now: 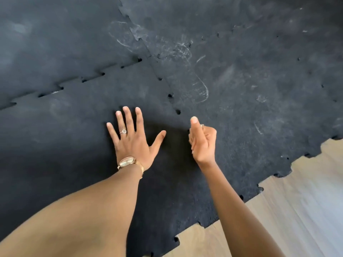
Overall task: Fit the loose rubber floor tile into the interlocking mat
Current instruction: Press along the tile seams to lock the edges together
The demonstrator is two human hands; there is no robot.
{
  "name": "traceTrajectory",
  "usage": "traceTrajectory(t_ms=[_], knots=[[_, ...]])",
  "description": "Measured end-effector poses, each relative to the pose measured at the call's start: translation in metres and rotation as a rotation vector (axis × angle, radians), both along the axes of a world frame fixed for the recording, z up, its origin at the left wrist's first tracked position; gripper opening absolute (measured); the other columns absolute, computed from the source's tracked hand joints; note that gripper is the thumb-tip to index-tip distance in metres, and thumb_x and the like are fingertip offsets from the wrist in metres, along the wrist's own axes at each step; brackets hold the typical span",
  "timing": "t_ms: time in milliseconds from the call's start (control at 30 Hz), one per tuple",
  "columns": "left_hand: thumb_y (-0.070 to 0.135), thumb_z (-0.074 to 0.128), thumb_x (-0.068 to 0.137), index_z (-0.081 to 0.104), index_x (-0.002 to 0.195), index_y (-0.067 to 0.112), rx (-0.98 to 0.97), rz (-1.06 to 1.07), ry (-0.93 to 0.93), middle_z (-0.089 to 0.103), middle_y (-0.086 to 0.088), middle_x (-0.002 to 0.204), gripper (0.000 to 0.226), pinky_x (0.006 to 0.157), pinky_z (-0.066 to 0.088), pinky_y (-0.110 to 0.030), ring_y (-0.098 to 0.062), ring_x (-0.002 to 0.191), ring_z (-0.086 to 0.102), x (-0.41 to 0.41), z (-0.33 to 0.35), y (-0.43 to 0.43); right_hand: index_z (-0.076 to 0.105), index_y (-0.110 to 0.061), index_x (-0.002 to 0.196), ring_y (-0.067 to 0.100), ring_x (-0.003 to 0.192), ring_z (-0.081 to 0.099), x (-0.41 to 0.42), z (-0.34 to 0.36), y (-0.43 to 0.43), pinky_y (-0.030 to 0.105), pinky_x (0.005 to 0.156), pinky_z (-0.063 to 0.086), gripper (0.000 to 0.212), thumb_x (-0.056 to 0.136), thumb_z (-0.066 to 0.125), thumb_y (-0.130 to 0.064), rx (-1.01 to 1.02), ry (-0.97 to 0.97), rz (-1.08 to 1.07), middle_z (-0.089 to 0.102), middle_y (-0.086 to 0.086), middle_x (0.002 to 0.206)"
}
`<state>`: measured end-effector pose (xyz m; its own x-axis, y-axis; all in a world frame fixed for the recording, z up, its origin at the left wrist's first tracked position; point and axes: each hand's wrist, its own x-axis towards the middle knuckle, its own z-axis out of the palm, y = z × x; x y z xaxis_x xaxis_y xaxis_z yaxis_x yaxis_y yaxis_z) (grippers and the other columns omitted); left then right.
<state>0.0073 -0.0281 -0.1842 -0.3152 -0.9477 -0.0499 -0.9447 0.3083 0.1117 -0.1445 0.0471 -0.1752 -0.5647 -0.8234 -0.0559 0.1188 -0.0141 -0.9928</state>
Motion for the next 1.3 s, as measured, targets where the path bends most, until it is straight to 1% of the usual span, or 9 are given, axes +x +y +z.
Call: traceTrajectory(t_ms=[200,367,667,833,1033,1100,1200,1233,1300], knots=[[0.079,0.005,0.086,-0.001,0.157,0.02,0.02,-0.007,-0.023,-0.004,-0.012,0.164,0.093,0.119,-0.004,-0.058,-0.031,0.151,-0.007,0.001,0.001,0.0,0.015,-0.007,0.044,0.009,0.03,0.016,-0.007,0.032,-0.032,0.013,0.041,0.019,0.074,0.103,0.049,-0.035,-0.22,-0.081,0.007,0.019,-0.005,0.035],[0.069,0.009,0.091,0.003,0.157,0.018,0.011,-0.007,0.023,-0.002,-0.012,0.164,0.084,0.119,0.0,-0.059,-0.031,0.151,-0.006,0.001,0.001,0.001,0.018,-0.027,0.043,0.004,0.037,0.014,0.008,0.007,-0.03,0.021,0.044,0.011,0.063,0.099,0.046,-0.027,-0.019,-0.022,0.018,0.02,-0.016,0.039],[0.07,0.005,0.091,0.0,0.156,0.02,0.02,-0.004,0.009,-0.005,-0.011,0.164,0.082,0.119,-0.005,-0.057,-0.03,0.151,-0.007,0.002,-0.001,0.0,0.015,-0.01,0.046,0.008,0.033,0.014,-0.002,0.05,-0.061,0.011,0.044,0.02,0.071,0.102,0.05,-0.034,-0.272,-0.12,0.095,0.017,-0.004,0.038],[0.064,0.006,0.093,0.005,0.157,0.019,0.015,-0.001,0.011,-0.001,-0.011,0.164,0.078,0.119,-0.002,-0.058,-0.03,0.151,-0.005,0.001,0.001,0.001,0.014,-0.022,0.053,0.006,0.039,0.013,-0.003,0.016,-0.075,0.023,0.044,0.009,0.056,0.098,0.046,-0.029,0.002,-0.032,0.143,0.017,-0.009,0.042],[0.066,0.002,0.093,-0.001,0.156,0.021,0.018,-0.002,-0.011,-0.005,-0.01,0.164,0.077,0.119,-0.002,-0.057,-0.03,0.151,-0.009,0.002,-0.001,0.001,0.015,-0.011,0.045,0.01,0.034,0.015,-0.007,0.051,-0.096,0.018,0.041,0.015,0.068,0.102,0.046,-0.03,-0.125,-0.066,0.11,0.02,-0.008,0.035],[0.066,0.003,0.093,-0.002,0.156,0.021,0.019,0.003,-0.001,-0.006,-0.01,0.164,0.078,0.12,-0.003,-0.057,-0.029,0.151,-0.009,0.002,-0.002,0.0,0.018,-0.015,0.048,0.013,0.036,0.018,-0.01,0.075,-0.115,0.023,0.041,0.017,0.066,0.105,0.044,-0.035,-0.293,0.108,0.062,0.021,-0.005,0.039],[0.066,0.004,0.094,0.0,0.156,0.021,0.017,-0.001,0.001,-0.006,-0.01,0.164,0.077,0.12,-0.003,-0.057,-0.029,0.151,-0.009,0.002,-0.002,0.001,0.056,-0.025,0.078,0.016,0.075,0.06,-0.014,0.065,-0.135,0.038,0.065,0.047,0.036,0.105,0.039,-0.041,-0.261,1.016,-0.058,0.062,-0.003,0.079],[0.065,0.005,0.094,0.001,0.156,0.02,0.015,0.0,-0.003,-0.005,-0.011,0.164,0.077,0.12,-0.002,-0.057,-0.029,0.151,-0.008,0.002,-0.002,0.0,0.061,-0.02,0.118,0.024,0.118,0.057,-0.016,0.049,-0.136,0.048,0.097,0.045,0.037,0.105,0.037,-0.045,-0.074,1.288,0.061,0.064,0.007,0.121],[0.064,0.007,0.094,0.003,0.156,0.02,0.02,0.001,-0.013,-0.003,-0.011,0.164,0.076,0.119,-0.002,-0.057,-0.03,0.151,-0.008,0.001,-0.002,-0.001,0.012,-0.008,0.158,0.036,0.153,0.002,-0.022,0.011,-0.133,0.063,0.12,0.004,0.077,0.102,0.028,-0.057,0.428,1.459,0.31,0.01,0.015,0.166]])
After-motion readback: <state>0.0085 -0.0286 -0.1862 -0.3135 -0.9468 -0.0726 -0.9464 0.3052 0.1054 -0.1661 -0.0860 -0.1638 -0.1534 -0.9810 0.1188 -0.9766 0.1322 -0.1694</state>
